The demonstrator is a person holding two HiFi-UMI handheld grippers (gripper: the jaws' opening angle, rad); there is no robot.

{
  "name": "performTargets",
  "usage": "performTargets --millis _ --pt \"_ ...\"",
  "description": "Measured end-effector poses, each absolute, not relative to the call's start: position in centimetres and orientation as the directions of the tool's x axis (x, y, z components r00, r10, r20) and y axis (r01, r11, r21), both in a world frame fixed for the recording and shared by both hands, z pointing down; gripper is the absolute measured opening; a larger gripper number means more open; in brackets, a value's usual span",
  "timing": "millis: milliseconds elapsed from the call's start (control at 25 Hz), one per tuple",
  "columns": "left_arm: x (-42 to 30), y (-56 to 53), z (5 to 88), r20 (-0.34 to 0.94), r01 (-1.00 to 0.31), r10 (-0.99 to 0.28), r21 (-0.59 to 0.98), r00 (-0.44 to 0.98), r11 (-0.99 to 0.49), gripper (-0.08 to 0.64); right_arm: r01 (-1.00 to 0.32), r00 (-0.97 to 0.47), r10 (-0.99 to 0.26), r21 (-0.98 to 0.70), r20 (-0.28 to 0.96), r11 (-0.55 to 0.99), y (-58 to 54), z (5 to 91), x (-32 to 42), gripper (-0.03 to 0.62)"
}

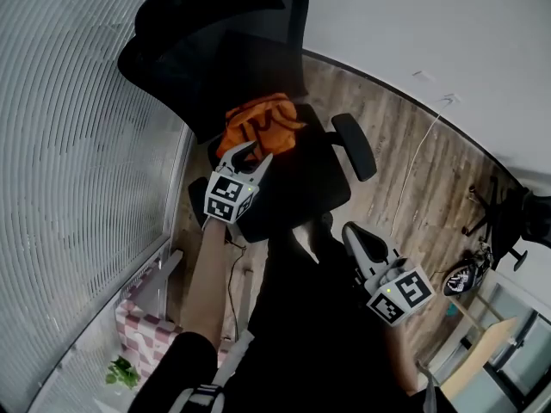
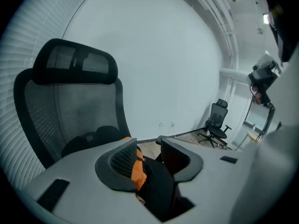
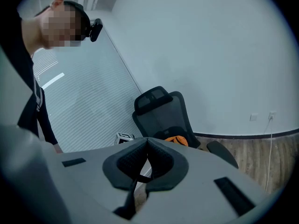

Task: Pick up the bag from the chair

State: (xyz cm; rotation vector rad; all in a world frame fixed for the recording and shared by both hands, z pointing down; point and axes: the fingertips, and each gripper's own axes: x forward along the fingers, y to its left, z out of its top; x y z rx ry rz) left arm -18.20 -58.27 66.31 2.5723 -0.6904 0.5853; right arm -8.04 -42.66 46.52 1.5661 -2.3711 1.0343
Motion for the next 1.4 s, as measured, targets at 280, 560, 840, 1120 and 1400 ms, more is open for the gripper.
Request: performTargets --millis 280,560,840,1120,1400 --pt "-17.3 -60.4 71.4 0.562 -0.503 -0.303 0.242 0.77 -0.83 0.222 -0.86 -0.433 -0.762 -0.473 0.482 0.19 -43.2 47.8 -7.9 0.02" --pt "-16.5 -62.7 75.2 0.624 -0.462 -0.271 0.164 0.733 -0.872 0.265 -0.86 -0.43 -0.748 -0.481 0.506 0.169 -43.5 49.2 -8.0 0.02" --pt "-15.4 -63.6 78.6 0.702 -0.403 -0.245 0.065 0.668 -0.913 0.267 -0.865 -0.415 -0.735 -0.484 0.536 0.136 -42.7 50.5 -7.6 0.02" --pt "-15.6 -64.4 79.3 0.706 -0.465 -0.295 0.055 0.644 -0.883 0.077 -0.87 -0.389 -0.743 -0.482 0.545 0.102 -41.8 50.8 -6.5 0.02" --pt "-15.7 -63.6 78.4 0.7 -0.474 -0.29 0.078 0.653 -0.877 0.043 -0.865 -0.388 -0.761 -0.49 0.52 0.107 -41.5 50.2 -6.3 0.02"
